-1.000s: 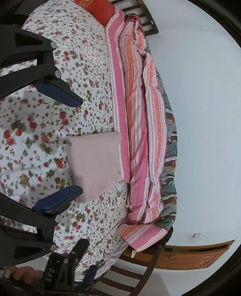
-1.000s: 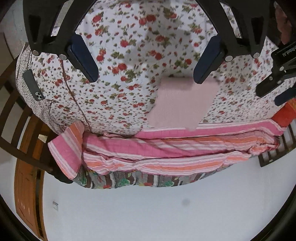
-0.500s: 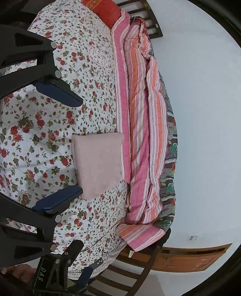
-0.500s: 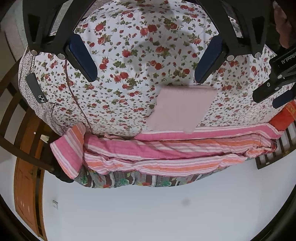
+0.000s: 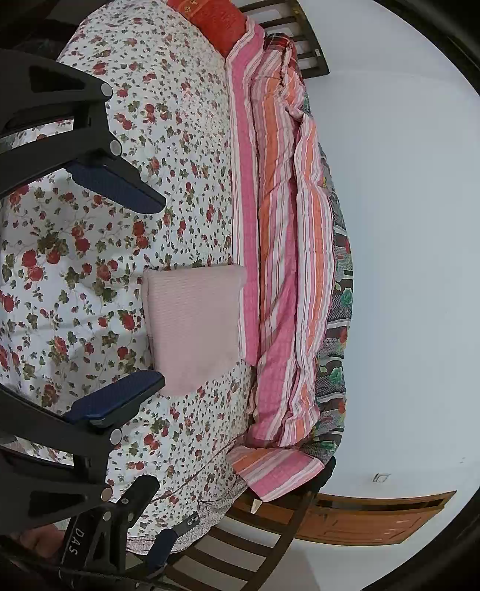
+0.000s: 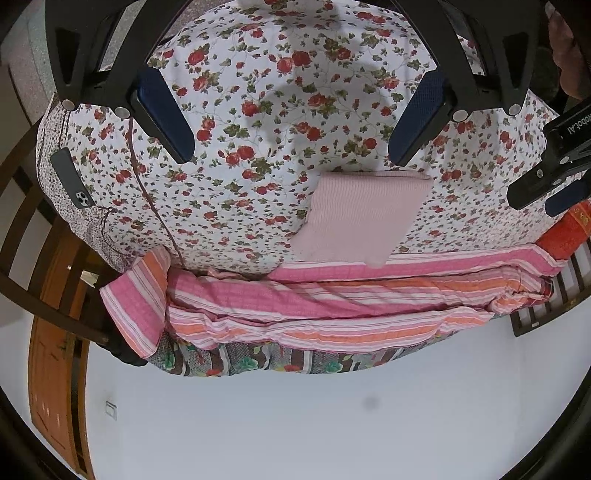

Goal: Fold small clothes

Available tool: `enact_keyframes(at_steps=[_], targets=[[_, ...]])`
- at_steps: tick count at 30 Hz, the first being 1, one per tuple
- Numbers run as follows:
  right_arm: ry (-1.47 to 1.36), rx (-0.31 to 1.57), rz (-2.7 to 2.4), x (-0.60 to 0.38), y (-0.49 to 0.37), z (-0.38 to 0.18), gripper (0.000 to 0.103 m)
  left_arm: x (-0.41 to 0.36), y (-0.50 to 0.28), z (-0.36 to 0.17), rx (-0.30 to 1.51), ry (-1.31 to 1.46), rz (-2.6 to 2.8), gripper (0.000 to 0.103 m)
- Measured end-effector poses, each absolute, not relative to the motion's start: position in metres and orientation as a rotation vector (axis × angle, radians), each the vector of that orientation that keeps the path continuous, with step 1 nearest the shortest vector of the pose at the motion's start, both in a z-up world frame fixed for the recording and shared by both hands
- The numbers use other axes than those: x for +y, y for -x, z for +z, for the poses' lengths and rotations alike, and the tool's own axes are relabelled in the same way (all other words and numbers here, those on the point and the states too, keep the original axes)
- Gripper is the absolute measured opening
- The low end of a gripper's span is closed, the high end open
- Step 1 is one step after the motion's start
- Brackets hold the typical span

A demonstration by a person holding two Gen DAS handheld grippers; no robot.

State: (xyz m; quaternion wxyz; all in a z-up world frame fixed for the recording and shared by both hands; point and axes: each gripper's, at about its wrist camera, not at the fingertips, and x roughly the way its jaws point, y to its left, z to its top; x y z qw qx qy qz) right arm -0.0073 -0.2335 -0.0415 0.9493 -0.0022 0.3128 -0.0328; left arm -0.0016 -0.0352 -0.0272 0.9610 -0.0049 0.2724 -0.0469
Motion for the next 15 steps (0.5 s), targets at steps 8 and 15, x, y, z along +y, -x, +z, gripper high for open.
enact_keyframes(at_steps=[8, 15], targets=[[0.004, 0.638, -0.060, -0.2333, 0.0073, -0.0414, 0.103, -0.0382, 0.0036, -0.0269, 0.555, 0.016, -0.093, 0.086], [0.008, 0.638, -0.060, -0.2308, 0.0079, -0.0404, 0.103, -0.0385, 0.0047, -0.0281, 0.560, 0.022, -0.101, 0.086]])
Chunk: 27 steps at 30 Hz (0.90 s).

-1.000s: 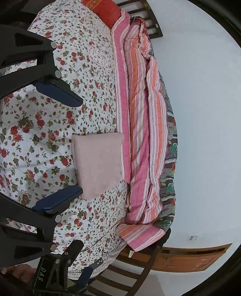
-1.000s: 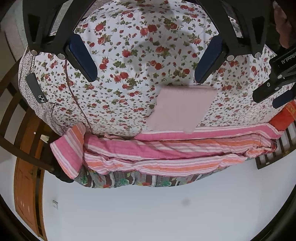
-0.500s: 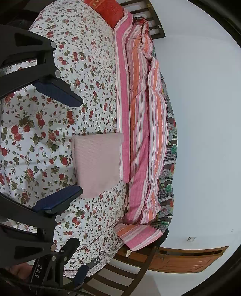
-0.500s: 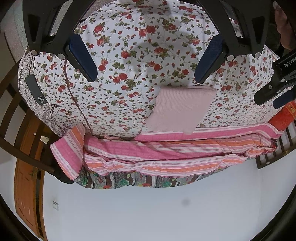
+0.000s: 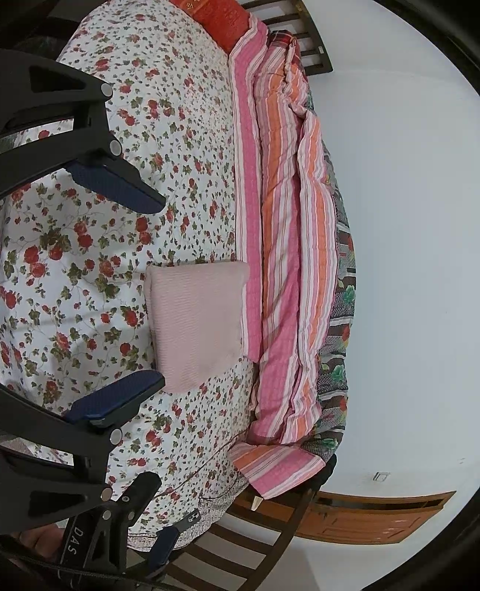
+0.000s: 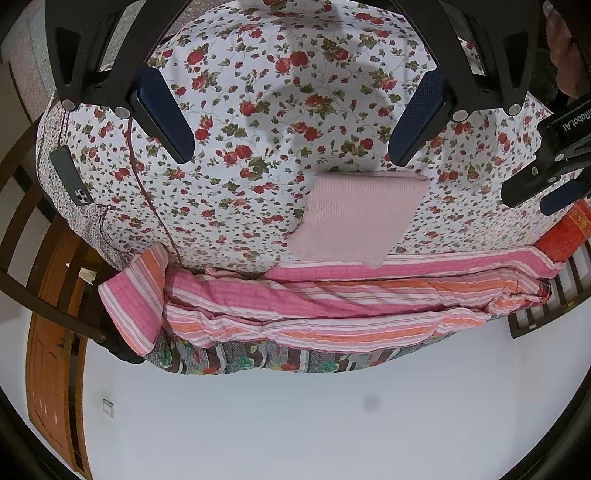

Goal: Fold small clothes

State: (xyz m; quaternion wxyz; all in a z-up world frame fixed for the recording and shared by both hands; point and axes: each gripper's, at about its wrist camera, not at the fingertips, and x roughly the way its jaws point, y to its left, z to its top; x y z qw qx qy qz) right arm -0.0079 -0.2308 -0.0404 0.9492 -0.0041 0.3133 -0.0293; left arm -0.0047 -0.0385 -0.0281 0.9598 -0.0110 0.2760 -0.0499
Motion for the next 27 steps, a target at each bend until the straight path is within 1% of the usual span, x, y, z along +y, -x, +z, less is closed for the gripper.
enact_keyframes(at_steps=[27], targets=[[0.008, 0.633, -0.059, -0.2316, 0.0082, -0.0391, 0.103, -0.0371, 0.0044, -0.0276, 0.560, 0.026, -0.103, 0.086]])
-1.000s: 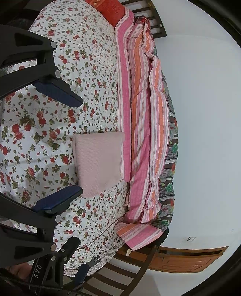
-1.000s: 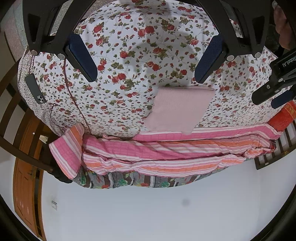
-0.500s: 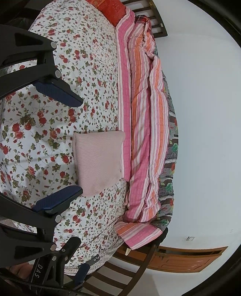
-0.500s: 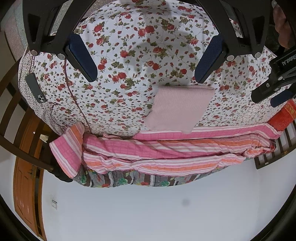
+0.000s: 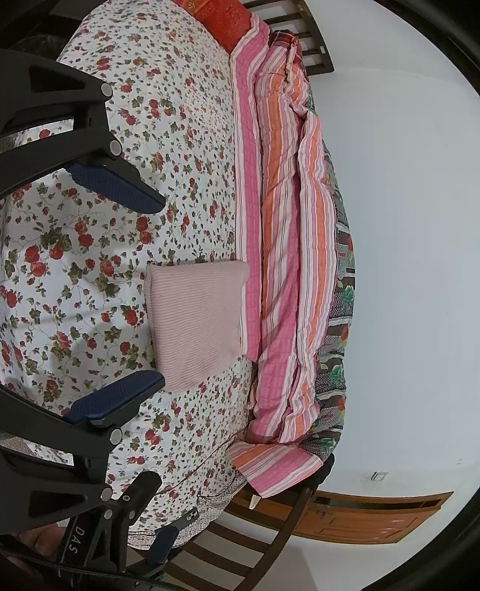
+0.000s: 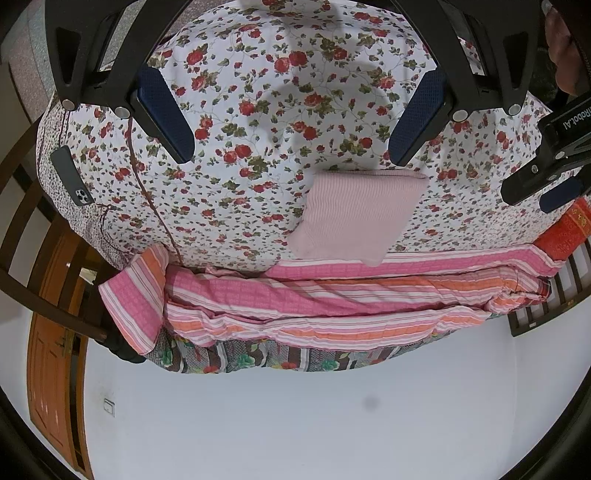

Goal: Fold small clothes

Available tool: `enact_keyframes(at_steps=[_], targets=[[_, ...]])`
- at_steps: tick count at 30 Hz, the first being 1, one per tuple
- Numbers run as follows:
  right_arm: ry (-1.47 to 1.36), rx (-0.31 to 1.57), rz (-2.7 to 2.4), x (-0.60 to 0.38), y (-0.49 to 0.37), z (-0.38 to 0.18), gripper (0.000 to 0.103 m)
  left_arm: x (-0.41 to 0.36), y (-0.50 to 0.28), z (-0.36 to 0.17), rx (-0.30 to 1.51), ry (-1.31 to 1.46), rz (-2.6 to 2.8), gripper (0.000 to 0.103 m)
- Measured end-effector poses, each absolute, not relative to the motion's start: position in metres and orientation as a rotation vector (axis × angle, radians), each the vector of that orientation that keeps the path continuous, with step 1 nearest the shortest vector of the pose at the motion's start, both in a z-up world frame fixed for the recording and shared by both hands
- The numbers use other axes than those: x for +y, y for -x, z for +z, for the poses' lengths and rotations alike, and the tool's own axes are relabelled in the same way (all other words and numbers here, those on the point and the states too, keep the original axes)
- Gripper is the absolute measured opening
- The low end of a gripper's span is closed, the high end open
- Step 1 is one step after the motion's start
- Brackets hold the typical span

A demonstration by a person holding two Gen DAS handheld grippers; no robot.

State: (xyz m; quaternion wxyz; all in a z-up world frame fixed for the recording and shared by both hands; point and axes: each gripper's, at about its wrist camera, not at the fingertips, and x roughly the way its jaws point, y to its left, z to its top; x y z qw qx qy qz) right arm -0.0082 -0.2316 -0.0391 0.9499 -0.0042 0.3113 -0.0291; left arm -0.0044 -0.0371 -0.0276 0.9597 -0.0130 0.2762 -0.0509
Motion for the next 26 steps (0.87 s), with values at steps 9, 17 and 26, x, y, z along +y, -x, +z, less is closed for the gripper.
enact_keyframes(at_steps=[9, 17, 26], targets=[[0.010, 0.633, -0.059, -0.2313, 0.0080, -0.0381, 0.103, -0.0363, 0.0044, -0.0276, 0.559, 0.026, -0.105, 0.086], [0.009, 0.633, -0.061, -0.2305, 0.0083, -0.0384, 0.103, -0.0371, 0.0050, -0.0274, 0.559, 0.030, -0.105, 0.086], [0.006, 0.631, -0.056, -0.2300, 0.0083, -0.0377, 0.103, -0.0393, 0.0067, -0.0269, 0.554, 0.030, -0.106, 0.086]])
